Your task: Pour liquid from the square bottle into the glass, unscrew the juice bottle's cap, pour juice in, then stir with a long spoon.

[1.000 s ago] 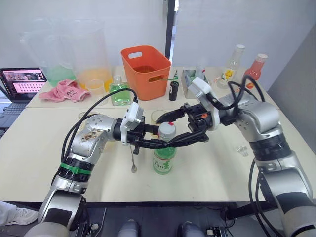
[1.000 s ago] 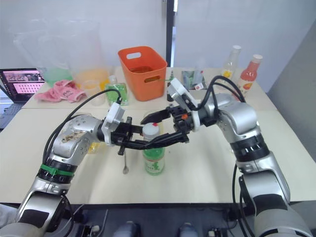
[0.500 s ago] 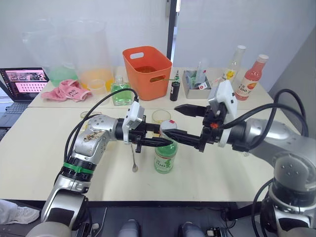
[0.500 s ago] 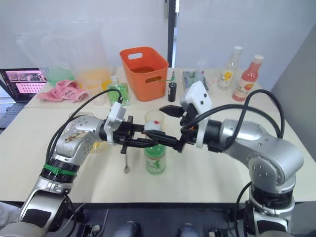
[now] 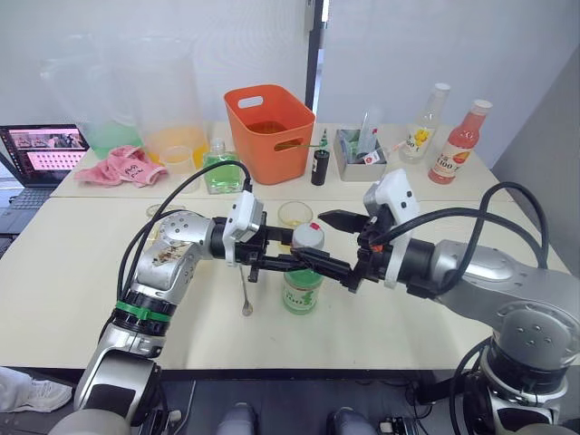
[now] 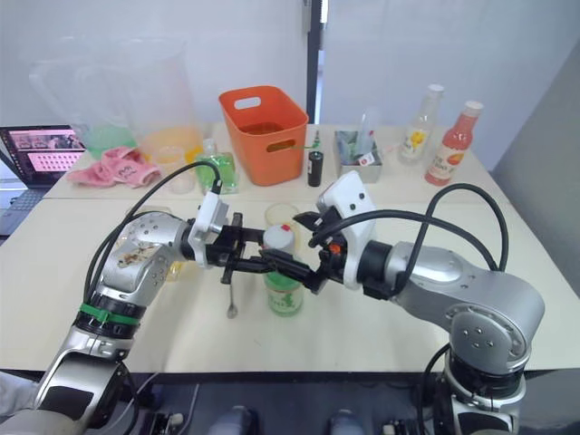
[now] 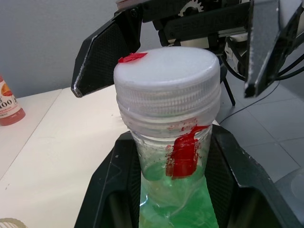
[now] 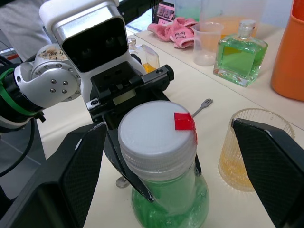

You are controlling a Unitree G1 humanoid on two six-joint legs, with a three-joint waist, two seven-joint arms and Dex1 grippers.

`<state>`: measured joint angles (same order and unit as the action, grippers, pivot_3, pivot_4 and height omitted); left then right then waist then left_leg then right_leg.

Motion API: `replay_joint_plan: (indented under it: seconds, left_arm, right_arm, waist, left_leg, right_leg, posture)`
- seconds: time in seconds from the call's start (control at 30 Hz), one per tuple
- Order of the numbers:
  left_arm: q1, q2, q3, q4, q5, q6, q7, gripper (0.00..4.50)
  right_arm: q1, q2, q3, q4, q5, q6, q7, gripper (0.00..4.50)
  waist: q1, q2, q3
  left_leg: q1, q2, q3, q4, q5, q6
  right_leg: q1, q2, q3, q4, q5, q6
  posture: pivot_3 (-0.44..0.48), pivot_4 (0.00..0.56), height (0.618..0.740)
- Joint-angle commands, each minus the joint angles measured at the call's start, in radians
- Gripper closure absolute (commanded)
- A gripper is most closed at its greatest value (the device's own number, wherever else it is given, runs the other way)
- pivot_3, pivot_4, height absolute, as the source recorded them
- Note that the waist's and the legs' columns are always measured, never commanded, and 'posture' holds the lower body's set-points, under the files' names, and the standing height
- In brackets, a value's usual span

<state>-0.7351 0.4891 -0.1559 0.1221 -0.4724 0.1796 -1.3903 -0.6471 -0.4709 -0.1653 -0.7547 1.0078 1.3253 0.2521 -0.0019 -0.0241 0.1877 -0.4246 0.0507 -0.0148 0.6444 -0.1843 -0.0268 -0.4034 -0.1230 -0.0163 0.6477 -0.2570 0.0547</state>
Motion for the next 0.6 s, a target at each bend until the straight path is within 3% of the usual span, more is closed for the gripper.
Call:
replay_joint_plan:
  seconds: [0.03, 0.1, 0.13, 0.4, 0.53, 0.6]
  left_arm:
    - [0.006, 0.026, 0.005, -0.014, 0.055, -0.021, 0.028, 3.12]
    - [0.009, 0.029, 0.003, -0.019, 0.056, -0.017, 0.027, 3.12]
    - [0.01, 0.03, 0.003, -0.021, 0.055, -0.015, 0.027, 3.12]
    - [-0.006, 0.033, -0.004, -0.015, 0.053, 0.0, 0.026, 3.12]
    - [-0.001, 0.04, -0.006, -0.023, 0.053, 0.008, 0.025, 3.12]
    - [0.002, 0.046, -0.007, -0.03, 0.049, 0.018, 0.021, 3.12]
  right_arm:
    - [0.0, -0.014, 0.005, -0.011, 0.012, -0.034, -0.01, 0.07]
    - [0.003, -0.015, 0.012, -0.007, 0.005, -0.045, -0.019, 0.07]
    - [0.004, -0.014, 0.014, -0.006, 0.001, -0.051, -0.024, 0.3]
    - [0.015, -0.034, 0.03, -0.004, 0.007, -0.092, -0.021, 2.76]
    - [0.012, -0.041, 0.049, 0.008, -0.011, -0.142, 0.003, 2.76]
    - [0.009, -0.084, 0.078, 0.027, -0.032, -0.182, 0.088, 2.76]
  waist:
    - [0.0, 0.0, 0.0]
    - [-0.002, 0.0, 0.0]
    - [-0.002, 0.0, 0.0]
    - [-0.004, 0.0, 0.0]
    - [-0.008, 0.0, 0.0]
    - [-0.009, 0.0, 0.0]
  left_leg:
    - [0.0, 0.0, 0.0, 0.0, 0.0, 0.0]
    - [0.0, 0.0, 0.0, 0.0, 0.0, 0.0]
    - [0.0, 0.0, 0.0, 0.0, 0.0, 0.0]
    - [0.0, 0.0, 0.0, 0.0, 0.0, 0.0]
    - [0.0, 0.0, 0.0, 0.0, 0.0, 0.0]
    - [0.0, 0.0, 0.0, 0.0, 0.0, 0.0]
  right_leg:
    - [0.0, 0.0, 0.0, 0.0, 0.0, 0.0]
    - [0.0, 0.0, 0.0, 0.0, 0.0, 0.0]
    - [0.0, 0.0, 0.001, 0.0, 0.0, 0.0]
    - [0.0, 0.001, 0.001, 0.0, 0.0, 0.0]
    - [0.0, 0.001, 0.002, 0.0, 0.0, 0.0]
    - [0.0, 0.002, 0.002, 0.0, 0.0, 0.0]
  posture:
    - [0.0, 0.15, 0.739]
    - [0.0, 0.15, 0.739]
    - [0.0, 0.15, 0.739]
    - [0.0, 0.15, 0.739]
    - [0.0, 0.15, 0.739]
    - [0.0, 0.15, 0.739]
